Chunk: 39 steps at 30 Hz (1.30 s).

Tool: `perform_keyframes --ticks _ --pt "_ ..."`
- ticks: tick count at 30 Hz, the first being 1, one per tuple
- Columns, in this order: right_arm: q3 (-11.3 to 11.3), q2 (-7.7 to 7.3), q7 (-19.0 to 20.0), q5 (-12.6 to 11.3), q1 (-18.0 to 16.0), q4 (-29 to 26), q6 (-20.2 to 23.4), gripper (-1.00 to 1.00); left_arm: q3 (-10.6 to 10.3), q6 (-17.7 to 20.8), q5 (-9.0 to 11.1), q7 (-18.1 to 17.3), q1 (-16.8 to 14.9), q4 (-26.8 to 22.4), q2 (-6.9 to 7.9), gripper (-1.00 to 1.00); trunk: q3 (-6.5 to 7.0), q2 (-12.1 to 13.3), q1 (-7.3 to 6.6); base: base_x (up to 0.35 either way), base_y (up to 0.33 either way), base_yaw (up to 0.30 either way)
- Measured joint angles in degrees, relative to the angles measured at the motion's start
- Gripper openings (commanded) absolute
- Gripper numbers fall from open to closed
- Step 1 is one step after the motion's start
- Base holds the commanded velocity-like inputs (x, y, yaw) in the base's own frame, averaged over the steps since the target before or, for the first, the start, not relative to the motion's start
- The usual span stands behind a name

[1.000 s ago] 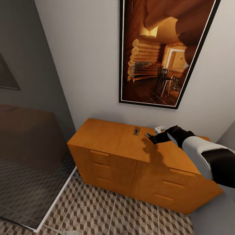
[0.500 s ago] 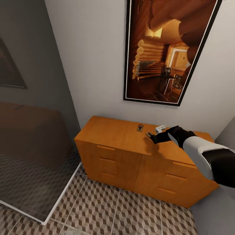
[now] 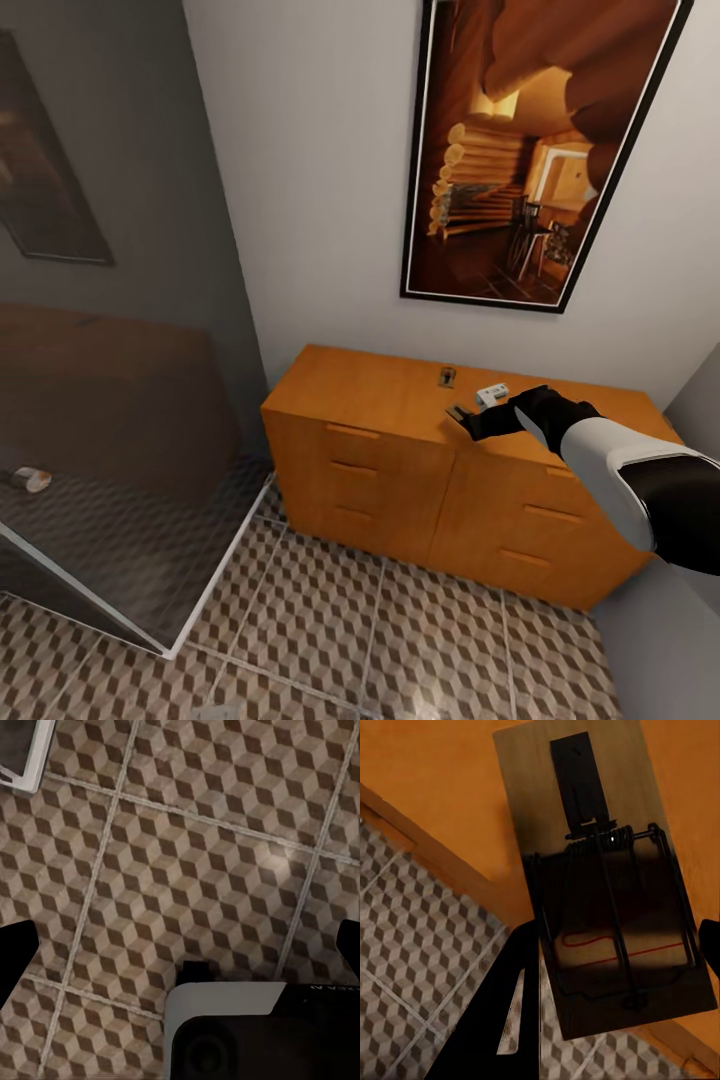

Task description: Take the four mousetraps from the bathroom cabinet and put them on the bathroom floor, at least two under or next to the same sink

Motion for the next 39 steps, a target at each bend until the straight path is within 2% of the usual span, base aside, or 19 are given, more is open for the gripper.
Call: perform_keyframes --ticks 39 --pt "0.0 -0.01 -0.1 0.0 0.0 0.0 0.0 -1.0 0.0 0.0 0.0 0.0 0.0 0.0 0.0 1.0 0.0 0.0 0.0 -0.206 0.21 0.0"
